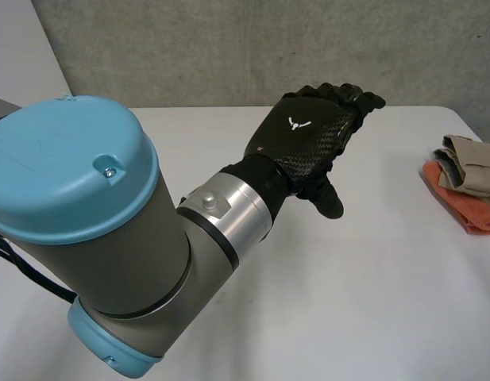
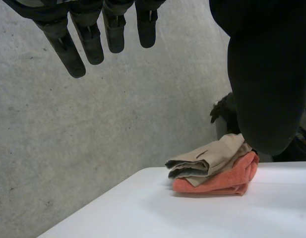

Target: Fold the laundry.

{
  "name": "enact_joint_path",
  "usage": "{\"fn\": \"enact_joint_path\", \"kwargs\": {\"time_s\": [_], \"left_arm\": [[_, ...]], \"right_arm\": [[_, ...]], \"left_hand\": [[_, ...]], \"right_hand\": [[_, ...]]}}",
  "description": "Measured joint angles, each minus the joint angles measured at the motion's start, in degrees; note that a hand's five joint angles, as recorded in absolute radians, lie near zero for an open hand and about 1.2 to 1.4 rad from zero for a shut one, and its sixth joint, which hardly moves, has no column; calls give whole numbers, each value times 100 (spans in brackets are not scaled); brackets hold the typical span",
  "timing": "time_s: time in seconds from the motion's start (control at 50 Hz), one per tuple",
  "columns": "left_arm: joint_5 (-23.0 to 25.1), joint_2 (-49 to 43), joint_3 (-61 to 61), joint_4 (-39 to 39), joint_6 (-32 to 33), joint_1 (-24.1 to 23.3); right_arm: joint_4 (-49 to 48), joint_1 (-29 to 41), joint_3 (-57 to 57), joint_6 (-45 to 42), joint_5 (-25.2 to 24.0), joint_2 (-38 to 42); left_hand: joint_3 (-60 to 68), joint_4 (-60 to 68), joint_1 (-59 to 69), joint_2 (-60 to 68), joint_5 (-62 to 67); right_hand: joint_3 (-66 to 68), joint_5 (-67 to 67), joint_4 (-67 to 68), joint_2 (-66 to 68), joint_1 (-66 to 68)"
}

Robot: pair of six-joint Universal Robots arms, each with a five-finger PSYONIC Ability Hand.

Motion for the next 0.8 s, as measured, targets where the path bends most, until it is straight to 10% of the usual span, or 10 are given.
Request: {"fn": "enact_joint_path", "kwargs": {"time_s": [0.3,0.8], "left_arm": [[-10,-38,-28,-167,-17,0],[-275,234,-572,-363,-26,523]], "right_arm": [[157,864,-84,-1008,2812,-966],[123,5305,1549,2725,2690,-2149]], "left_hand": [[0,0,0,0,0],[0,0,0,0,0]], "right_hand": [[0,0,0,0,0],[0,0,0,0,0]]}}
